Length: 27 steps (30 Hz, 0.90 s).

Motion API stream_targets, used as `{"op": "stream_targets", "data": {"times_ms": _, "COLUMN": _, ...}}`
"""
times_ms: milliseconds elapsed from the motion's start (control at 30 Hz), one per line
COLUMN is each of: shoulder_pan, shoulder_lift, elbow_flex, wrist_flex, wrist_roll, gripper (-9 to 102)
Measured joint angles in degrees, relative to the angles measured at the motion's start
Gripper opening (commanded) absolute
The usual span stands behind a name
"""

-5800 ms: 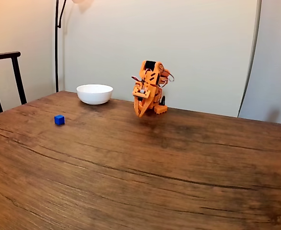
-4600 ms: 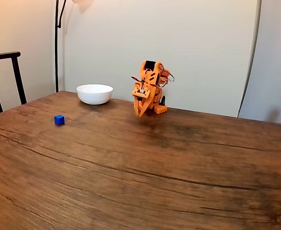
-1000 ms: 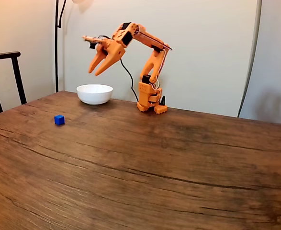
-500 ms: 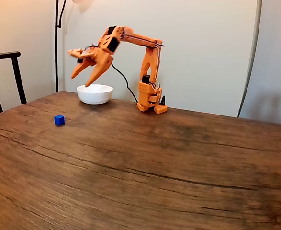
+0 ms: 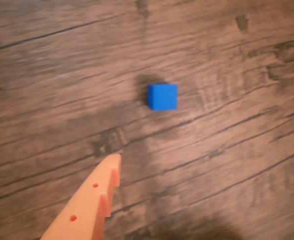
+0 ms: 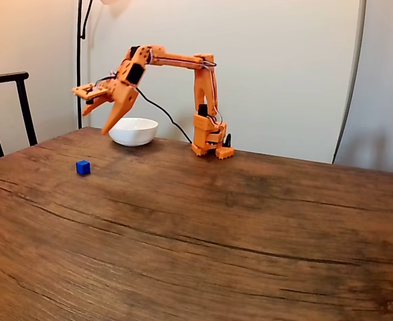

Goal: Grasp the cube and drop it in the bowl

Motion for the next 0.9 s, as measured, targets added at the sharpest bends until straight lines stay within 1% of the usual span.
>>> {"op": "stream_targets", "data": {"times_ms": 367, "shoulder_pan": 0.18, "shoulder_lift": -12.92, "elbow_flex": -7.03, "wrist_flex": 0.00, "wrist_roll": 0.00, "gripper": 49}}
{"op": "stream_targets", "data": {"times_ms": 533, "shoulder_pan": -0.18, "shoulder_lift": -17.23, "elbow_flex": -7.91, "wrist_flex": -0.09, "wrist_roll": 2.02, "gripper": 49}}
{"op": "stream_targets", "data": {"times_ms": 900, "shoulder_pan": 0.00, "shoulder_lift": -25.31, "elbow_flex": -14.50, "wrist_flex": -0.09, "wrist_roll": 2.37, "gripper": 49}}
